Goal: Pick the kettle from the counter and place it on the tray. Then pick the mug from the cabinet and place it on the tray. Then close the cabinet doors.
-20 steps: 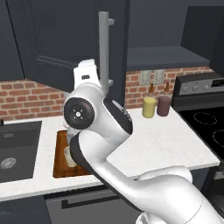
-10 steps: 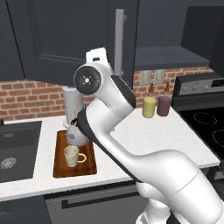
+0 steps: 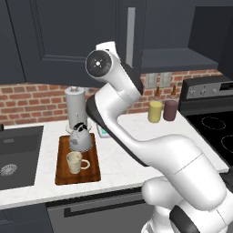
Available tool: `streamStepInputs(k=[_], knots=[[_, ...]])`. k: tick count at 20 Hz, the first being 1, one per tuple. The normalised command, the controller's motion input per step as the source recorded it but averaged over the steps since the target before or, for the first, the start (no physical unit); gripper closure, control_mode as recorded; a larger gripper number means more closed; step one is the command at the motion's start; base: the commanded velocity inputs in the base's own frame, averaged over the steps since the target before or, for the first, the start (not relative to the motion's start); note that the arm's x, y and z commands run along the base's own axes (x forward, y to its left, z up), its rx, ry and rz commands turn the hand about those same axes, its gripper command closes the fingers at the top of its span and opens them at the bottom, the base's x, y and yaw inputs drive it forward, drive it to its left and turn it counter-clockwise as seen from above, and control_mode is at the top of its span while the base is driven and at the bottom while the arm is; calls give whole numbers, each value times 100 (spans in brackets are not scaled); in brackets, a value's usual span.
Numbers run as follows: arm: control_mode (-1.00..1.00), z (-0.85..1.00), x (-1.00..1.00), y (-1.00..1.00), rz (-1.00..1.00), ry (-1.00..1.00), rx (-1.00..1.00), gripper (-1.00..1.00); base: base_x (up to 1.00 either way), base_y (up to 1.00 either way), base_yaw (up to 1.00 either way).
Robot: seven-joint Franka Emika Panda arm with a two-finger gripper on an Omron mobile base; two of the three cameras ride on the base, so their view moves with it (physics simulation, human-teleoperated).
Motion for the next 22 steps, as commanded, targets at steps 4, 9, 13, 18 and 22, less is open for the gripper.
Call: streamStepInputs(k=[4,9,13,18,22], knots=[[-100,-26,58,-29,0,0,0,-100,0,0,0],[-100,-12,71,-27,0,0,0,-100,0,0,0],[-100,0,63,-23,0,4,0,-100,0,0,0],[-100,-15,46,-13,0,1,0,-100,0,0,0],[-100,-24,47,-3,0,0,0,-100,0,0,0]])
